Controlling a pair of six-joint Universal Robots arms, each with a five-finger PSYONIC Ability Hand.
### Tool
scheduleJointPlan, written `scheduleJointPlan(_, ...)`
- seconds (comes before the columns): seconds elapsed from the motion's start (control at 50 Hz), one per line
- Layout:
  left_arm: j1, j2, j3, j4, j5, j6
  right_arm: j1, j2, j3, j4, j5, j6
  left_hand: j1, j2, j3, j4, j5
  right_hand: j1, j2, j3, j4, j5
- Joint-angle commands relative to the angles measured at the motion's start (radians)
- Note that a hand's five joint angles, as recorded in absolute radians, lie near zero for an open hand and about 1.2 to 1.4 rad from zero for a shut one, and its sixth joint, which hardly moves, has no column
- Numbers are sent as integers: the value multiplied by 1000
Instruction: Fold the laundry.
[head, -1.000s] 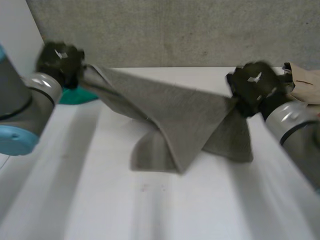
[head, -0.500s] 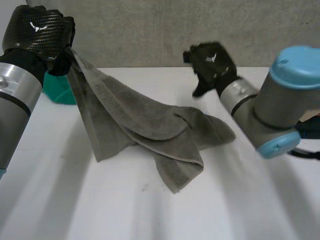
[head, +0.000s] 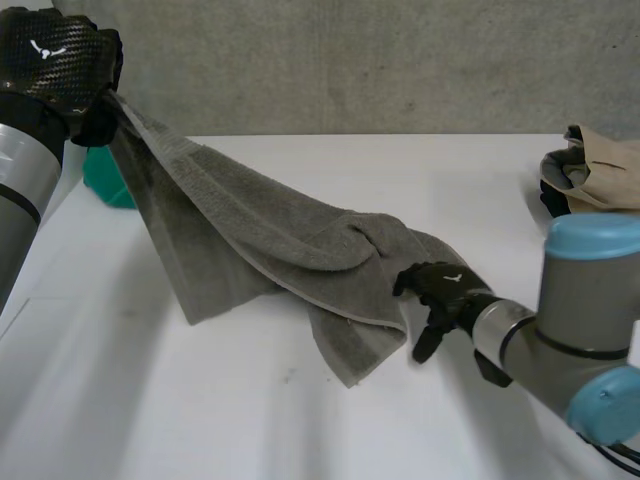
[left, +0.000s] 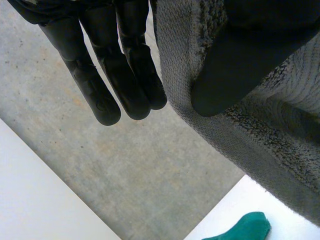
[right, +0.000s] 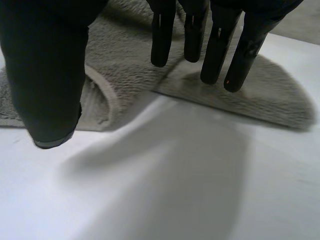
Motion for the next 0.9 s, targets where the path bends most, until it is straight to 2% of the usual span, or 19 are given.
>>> scheduleJointPlan(0.02, -2, 2, 6, 0, 0, 2, 57, 97, -77, -68, 10, 36, 252, 197, 205, 196, 259, 164, 204, 132, 135, 143)
scheduleJointPlan(0.14, 0, 2, -1, -1, 0, 1, 80, 143, -139, -79, 44, 63, 252, 197, 205, 196, 259, 197, 236, 164, 167, 175)
scheduleJointPlan(0.42, 0, 2, -6, -1, 0, 2, 126, 237, -248, -83, 65, 111, 252, 197, 205, 196, 259, 296, 336, 264, 266, 275)
scheduleJointPlan(0.46, 1, 2, -4, -1, 0, 2, 129, 244, -261, -89, 79, 111, 252, 197, 205, 196, 259, 504, 543, 471, 474, 482)
scheduleJointPlan(0.5, 0, 6, -4, -1, 0, 2, 129, 244, -269, -98, 93, 112, 252, 197, 205, 196, 259, 870, 909, 837, 840, 848)
scheduleJointPlan(0.52, 1, 9, -4, -1, 0, 2, 129, 232, -274, -111, 113, 114, 252, 197, 205, 196, 259, 999, 1038, 966, 969, 977)
scheduleJointPlan(0.58, 1, 25, -1, 0, 0, 2, 129, 197, -272, -126, 131, 114, 252, 197, 205, 196, 259, 1000, 1039, 967, 970, 979)
scheduleJointPlan(0.72, 5, 81, -3, -1, 0, -4, 71, -85, -271, -111, 121, 86, 252, 197, 205, 196, 259, 1000, 1039, 967, 970, 979)
scheduleJointPlan(0.8, 6, 112, -12, -3, -3, -5, -46, -193, -283, -22, 55, -54, 252, 197, 205, 196, 259, 1000, 1039, 967, 970, 979)
scheduleJointPlan(0.9, 6, 120, -41, -3, 6, -1, -81, -341, -346, 95, 10, -280, 252, 197, 205, 196, 259, 1000, 1039, 967, 970, 979)
